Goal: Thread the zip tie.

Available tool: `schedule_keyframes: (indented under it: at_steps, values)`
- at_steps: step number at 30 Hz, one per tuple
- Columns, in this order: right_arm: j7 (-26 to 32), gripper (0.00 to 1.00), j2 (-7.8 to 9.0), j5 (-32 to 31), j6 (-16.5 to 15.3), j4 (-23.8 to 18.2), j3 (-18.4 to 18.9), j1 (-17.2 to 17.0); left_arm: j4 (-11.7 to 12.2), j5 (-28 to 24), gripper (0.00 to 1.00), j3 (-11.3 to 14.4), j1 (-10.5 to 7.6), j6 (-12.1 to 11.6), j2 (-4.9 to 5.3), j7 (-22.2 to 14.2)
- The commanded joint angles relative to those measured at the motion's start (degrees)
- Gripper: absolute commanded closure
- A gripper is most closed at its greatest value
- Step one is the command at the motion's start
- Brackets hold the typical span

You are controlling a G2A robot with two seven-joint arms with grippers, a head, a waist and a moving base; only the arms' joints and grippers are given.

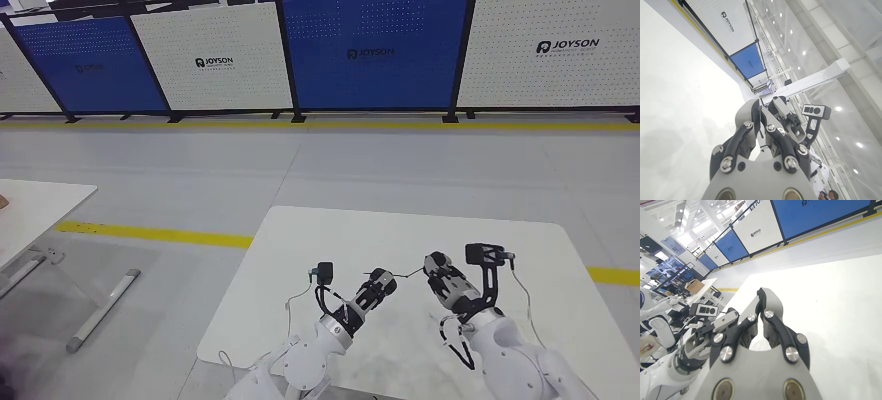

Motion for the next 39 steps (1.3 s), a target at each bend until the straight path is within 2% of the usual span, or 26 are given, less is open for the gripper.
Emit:
schedule_keyframes:
  at_steps: [1,6,17,26,32,33,36,39]
  values:
    - [0.37,1.00,-0.08,-0.43,0.02,0.21,-0.12,0.24,0.00,0.00,1.00,0.00,0.00,0.00,0.00,0.00]
    - [1.11,1.00,-0.30,-0.43,-0.19,0.61,-0.20,0.49,0.00,0.00,1.00,0.00,0.00,0.00,0.00,0.00]
    - [2.30,1.00,-0.83,3.28,-3.07,2.68,0.11,1.07,0.00,0.00,1.00,0.00,0.00,0.00,0.00,0.00]
    - [0.09,1.00,-1.38,7.18,-5.05,3.77,0.69,1.18,0.16,-1.61,1.00,-0.19,0.09,-0.99,-0.25,0.01]
    - [0.10,1.00,-1.46,6.96,-5.25,3.56,1.19,0.55,0.20,-1.37,1.00,-0.37,0.26,-1.08,-0.36,-0.10]
    - [0.16,0.90,-1.48,6.86,-5.13,3.54,1.21,0.48,0.19,-1.35,1.00,-0.40,0.28,-1.13,-0.38,-0.09]
    - [0.16,0.77,-1.56,6.68,-4.83,3.48,1.27,0.34,0.22,-1.44,1.00,-0.46,0.36,-1.40,-0.45,-0.12]
    - [0.18,0.76,-1.62,6.22,-4.77,3.35,1.35,0.19,0.19,-1.32,1.00,-0.52,0.42,-1.45,-0.50,-0.24]
